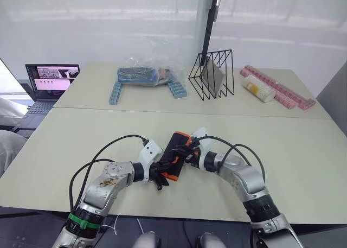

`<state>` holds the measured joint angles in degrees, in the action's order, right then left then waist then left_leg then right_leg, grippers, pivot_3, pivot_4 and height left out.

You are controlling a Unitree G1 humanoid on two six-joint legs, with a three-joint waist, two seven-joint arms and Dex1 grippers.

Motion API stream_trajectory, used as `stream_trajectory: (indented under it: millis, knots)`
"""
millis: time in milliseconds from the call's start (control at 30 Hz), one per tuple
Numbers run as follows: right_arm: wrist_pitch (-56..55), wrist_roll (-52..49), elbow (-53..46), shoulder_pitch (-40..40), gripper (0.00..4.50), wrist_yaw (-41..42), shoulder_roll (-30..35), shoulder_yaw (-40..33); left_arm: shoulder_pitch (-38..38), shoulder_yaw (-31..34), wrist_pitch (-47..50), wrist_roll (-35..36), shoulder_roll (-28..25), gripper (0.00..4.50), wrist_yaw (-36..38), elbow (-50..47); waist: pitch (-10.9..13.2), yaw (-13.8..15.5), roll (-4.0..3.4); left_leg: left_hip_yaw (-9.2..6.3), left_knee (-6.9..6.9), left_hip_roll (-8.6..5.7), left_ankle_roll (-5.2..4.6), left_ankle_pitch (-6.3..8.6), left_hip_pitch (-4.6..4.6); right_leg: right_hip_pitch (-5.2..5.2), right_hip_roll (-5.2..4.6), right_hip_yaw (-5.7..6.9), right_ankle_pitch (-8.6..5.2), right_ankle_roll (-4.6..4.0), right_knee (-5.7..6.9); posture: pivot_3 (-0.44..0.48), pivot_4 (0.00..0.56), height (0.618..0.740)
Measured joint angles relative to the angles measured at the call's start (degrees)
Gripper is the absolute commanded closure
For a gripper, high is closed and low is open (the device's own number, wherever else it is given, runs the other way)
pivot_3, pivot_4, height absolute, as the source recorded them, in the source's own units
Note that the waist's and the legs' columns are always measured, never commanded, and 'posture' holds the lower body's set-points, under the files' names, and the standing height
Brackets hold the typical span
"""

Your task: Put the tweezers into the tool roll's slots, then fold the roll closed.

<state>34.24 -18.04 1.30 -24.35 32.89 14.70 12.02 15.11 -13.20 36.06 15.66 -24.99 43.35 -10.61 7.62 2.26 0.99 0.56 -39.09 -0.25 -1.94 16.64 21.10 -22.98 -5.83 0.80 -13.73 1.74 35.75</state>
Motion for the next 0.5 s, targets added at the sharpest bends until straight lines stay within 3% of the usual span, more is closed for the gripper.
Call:
stream_trajectory:
  millis: [167, 333, 500]
  knots:
    - [-1.2, 1.2, 1.7, -0.1, 4.46, 0.9, 0.0, 0.3, -0.6, -0.1, -0.9, -0.8, -0.3, 4.5, -0.2, -1.1, 0.0, -0.2, 0.0, 0.0, 0.0, 0.05, 0.0, 0.0, -0.02, 0.01, 0.04, -0.02, 0.0, 0.0, 0.01, 0.0, 0.15, 0.722]
    - [-1.5, 1.6, 1.8, -0.2, 4.5, 0.9, -0.4, 1.0, -3.4, 2.1, -1.5, 1.2, -1.5, 2.99, 0.7, -4.4, 0.0, -1.2, 0.0, -0.01, 0.09, 0.12, 0.0, 0.0, 0.04, -0.12, 0.06, -0.04, 0.0, -0.01, 0.03, 0.0, 0.15, 0.722]
    - [-1.5, 1.6, 1.8, -0.2, 4.5, 0.9, -0.5, 1.2, -4.6, 8.6, 0.8, 9.3, -3.9, 1.27, 4.3, -7.4, 0.0, -1.7, 0.01, -0.05, 0.1, 0.17, 0.0, 0.0, 0.07, -0.17, 0.07, -0.04, -0.02, -0.04, 0.04, 0.0, 0.15, 0.722]
